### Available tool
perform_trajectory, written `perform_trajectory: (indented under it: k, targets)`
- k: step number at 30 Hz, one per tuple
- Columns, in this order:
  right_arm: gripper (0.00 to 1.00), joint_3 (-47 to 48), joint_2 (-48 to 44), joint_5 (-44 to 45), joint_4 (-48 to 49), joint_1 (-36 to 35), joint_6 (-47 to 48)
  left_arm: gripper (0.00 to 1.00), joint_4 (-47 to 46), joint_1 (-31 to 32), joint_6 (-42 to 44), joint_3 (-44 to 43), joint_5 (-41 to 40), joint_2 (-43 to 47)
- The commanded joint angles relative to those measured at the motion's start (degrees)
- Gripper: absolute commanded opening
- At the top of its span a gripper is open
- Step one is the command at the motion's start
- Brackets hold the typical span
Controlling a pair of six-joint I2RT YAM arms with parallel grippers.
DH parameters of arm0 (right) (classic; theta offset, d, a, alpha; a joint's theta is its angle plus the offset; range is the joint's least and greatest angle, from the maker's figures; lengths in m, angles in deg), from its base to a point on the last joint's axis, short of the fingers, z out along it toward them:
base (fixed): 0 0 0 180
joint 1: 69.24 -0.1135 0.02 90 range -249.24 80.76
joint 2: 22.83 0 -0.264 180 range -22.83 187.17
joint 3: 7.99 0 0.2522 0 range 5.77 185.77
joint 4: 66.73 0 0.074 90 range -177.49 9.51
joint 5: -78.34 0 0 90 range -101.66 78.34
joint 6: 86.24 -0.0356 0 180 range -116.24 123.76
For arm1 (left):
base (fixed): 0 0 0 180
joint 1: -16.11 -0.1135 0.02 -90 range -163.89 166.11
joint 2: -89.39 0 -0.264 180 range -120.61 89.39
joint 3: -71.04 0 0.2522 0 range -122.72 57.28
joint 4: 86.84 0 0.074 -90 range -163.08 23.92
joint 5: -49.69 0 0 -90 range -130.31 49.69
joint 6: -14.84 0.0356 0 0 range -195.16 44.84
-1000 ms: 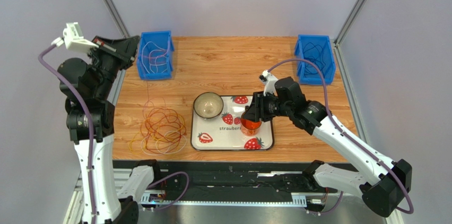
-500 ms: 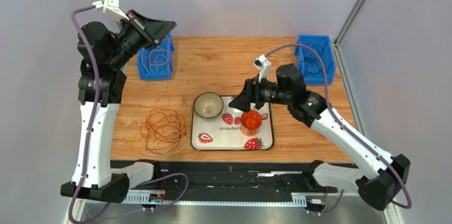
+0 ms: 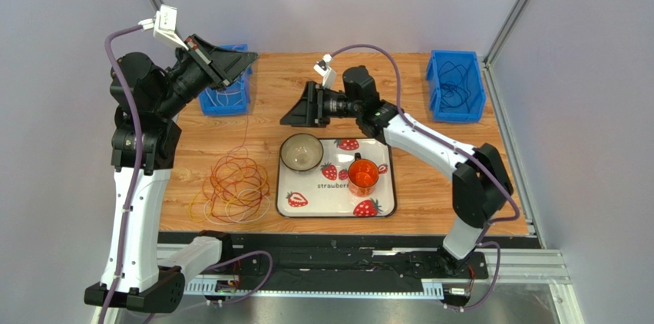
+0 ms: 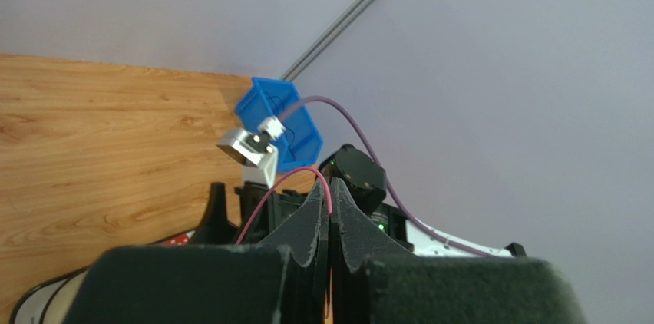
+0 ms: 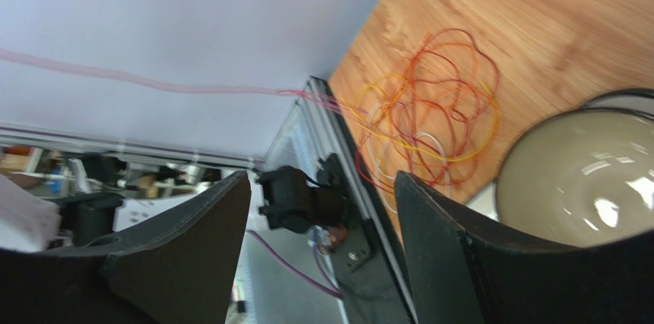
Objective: Untangle the cables
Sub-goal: Pick up the cable from the cable.
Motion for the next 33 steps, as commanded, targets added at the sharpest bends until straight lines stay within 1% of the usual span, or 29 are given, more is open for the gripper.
perform_trajectory:
  k: [1, 3, 4, 5, 6, 7, 9, 10, 11, 12, 14, 15, 18, 19, 21, 22, 25, 28, 33]
  targets:
    - [0.72, 6.9, 5.7, -5.3, 16.7, -1.0, -17.0, 0.0, -3.5, 0.3, -1.2, 1.8, 2.6, 1.9]
    - [0.72, 8.7, 8.9, -6.4, 20.8, -1.3, -21.9, 0.0, -4.0, 0.3, -1.6, 2.3, 3.2, 2.1]
    - [0.71, 8.9, 9.9, -7.0, 26.1, -2.0, -24.0, 0.0, -4.4, 0.3, -1.6, 2.4, 3.4, 2.2]
    - [0.7, 9.2, 11.5, -7.4, 28.7, -2.2, -28.3, 0.0, -4.6, 0.3, -1.7, 2.3, 3.6, 2.2]
    - [0.68, 9.5, 12.1, -7.9, 30.8, -2.6, -29.9, 0.0, -4.7, 0.3, -1.6, 2.3, 3.7, 2.2]
    - [0.67, 9.3, 12.6, -8.1, 35.5, -3.3, -31.3, 0.0, -4.6, 0.3, -1.6, 2.2, 3.7, 2.0]
    - [0.66, 8.8, 13.3, -8.6, 38.7, -3.9, -31.9, 0.0, -3.5, 0.3, -1.8, 1.5, 2.6, 2.0]
    - [0.66, 7.6, 13.3, -8.9, 41.8, -4.5, -31.2, 0.0, -2.9, 0.3, -1.9, 0.9, 1.9, 1.7]
    - [0.66, 6.7, 13.0, -9.1, 42.7, -4.8, -30.1, 0.0, -2.3, 0.3, -2.5, -0.1, 1.3, 1.5]
    - [0.66, 5.8, 12.3, -9.3, 42.9, -5.0, -24.7, 0.0, -1.9, 0.3, -3.7, -0.5, 0.8, 1.4]
    - [0.68, 2.3, 11.0, -8.8, 41.6, -5.3, -18.9, 0.0, -1.9, 0.3, -5.7, -1.3, 0.1, 0.9]
    - [0.68, 1.1, 10.3, -8.2, 41.6, -5.5, -14.4, 0.0, -1.9, 0.3, -7.8, -1.3, 0.0, 0.8]
    - [0.68, -2.6, 7.2, -6.4, 41.7, -6.3, -8.3, 0.0, -2.9, 0.3, -11.7, -1.2, -0.8, 1.1]
    - [0.68, -2.9, 5.5, -5.7, 39.4, -6.9, -3.3, 0.0, -3.2, 0.3, -12.3, -1.0, -0.9, 1.2]
    - [0.68, -2.9, 4.2, -2.3, 35.7, -8.1, 2.0, 0.0, -3.9, 0.3, -13.4, -1.3, -0.7, 1.4]
    - [0.68, -2.8, 2.8, -0.8, 31.6, -8.7, 6.8, 0.0, -3.9, 0.3, -13.8, -1.5, -0.5, 1.2]
    - [0.68, -2.4, 1.4, 4.2, 27.8, -10.7, 14.4, 0.0, -4.0, 0.3, -14.9, -1.9, 0.4, 1.0]
    - [0.68, -1.7, 1.0, 7.6, 26.8, -12.3, 17.8, 0.0, -4.0, 0.3, -15.6, -1.9, 1.0, 1.1]
    - [0.67, 0.7, 3.2, 8.5, 25.8, -13.9, 19.4, 0.0, -4.5, 0.3, -16.1, -2.1, 1.7, 0.9]
